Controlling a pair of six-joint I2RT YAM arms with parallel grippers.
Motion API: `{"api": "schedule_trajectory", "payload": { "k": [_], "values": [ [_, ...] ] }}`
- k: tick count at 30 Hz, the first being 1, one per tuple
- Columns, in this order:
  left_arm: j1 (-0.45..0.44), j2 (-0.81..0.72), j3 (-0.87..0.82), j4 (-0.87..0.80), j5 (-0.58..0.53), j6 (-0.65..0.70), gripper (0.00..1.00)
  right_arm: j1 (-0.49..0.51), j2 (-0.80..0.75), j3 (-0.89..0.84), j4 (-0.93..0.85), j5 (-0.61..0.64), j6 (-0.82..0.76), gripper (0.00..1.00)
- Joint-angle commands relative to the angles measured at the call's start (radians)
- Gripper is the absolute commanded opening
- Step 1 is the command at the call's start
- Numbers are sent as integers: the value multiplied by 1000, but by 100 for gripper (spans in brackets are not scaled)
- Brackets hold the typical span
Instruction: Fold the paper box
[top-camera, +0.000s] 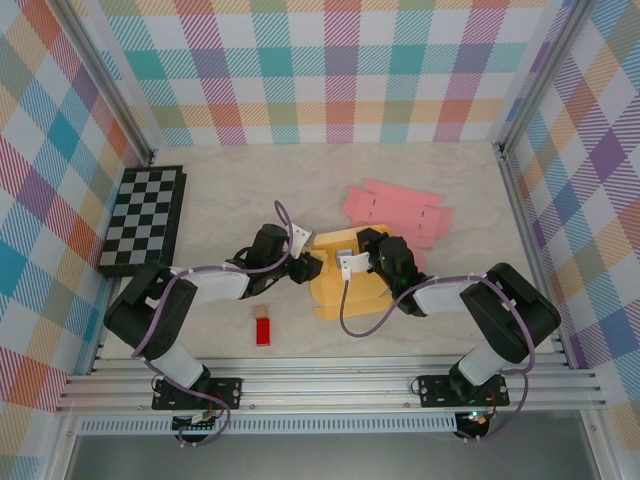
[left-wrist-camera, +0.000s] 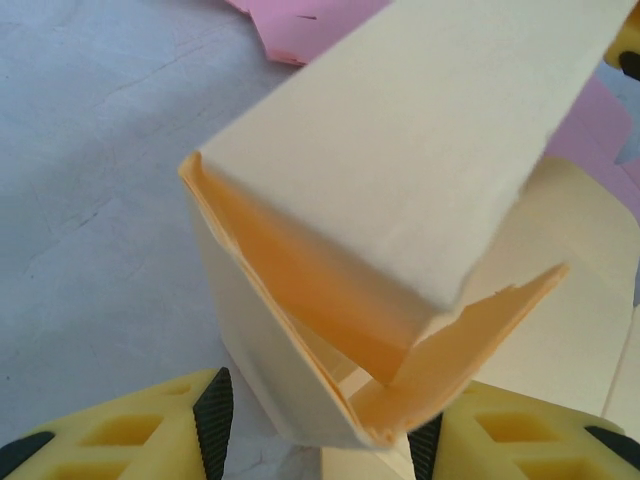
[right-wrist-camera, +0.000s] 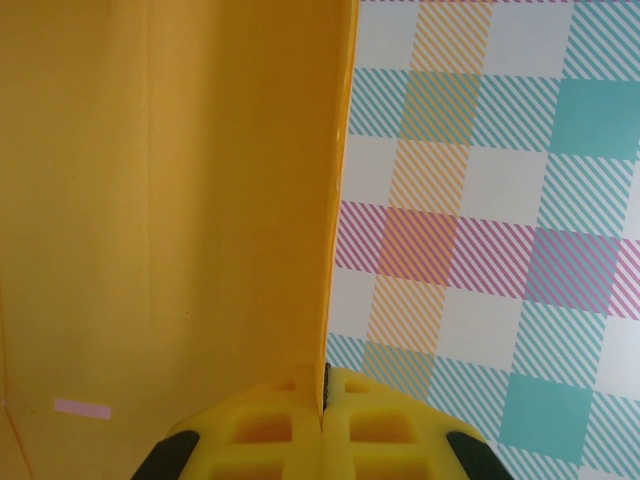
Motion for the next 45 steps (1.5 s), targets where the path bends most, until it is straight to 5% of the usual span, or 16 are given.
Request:
{"api": "schedule_trajectory", "payload": {
  "k": [1, 31, 36, 42, 45],
  "values": [
    [-12, 24, 38, 28, -13, -27, 50, 13, 13, -19, -5, 9, -18, 0],
    [-71, 107, 130, -5, -408, -155, 49, 21, 22, -11, -42, 28, -4, 0],
    [-71, 120, 152, -81, -485, -145, 40, 21, 31, -7, -36, 41, -2, 0],
    [-73, 123, 156, -141, -591, -88, 15, 21, -4, 5, -90, 38, 33, 0],
    [-76, 124, 150, -145, -637, -51, 11, 21, -67, 22, -156, 22, 99, 9]
  ]
}}
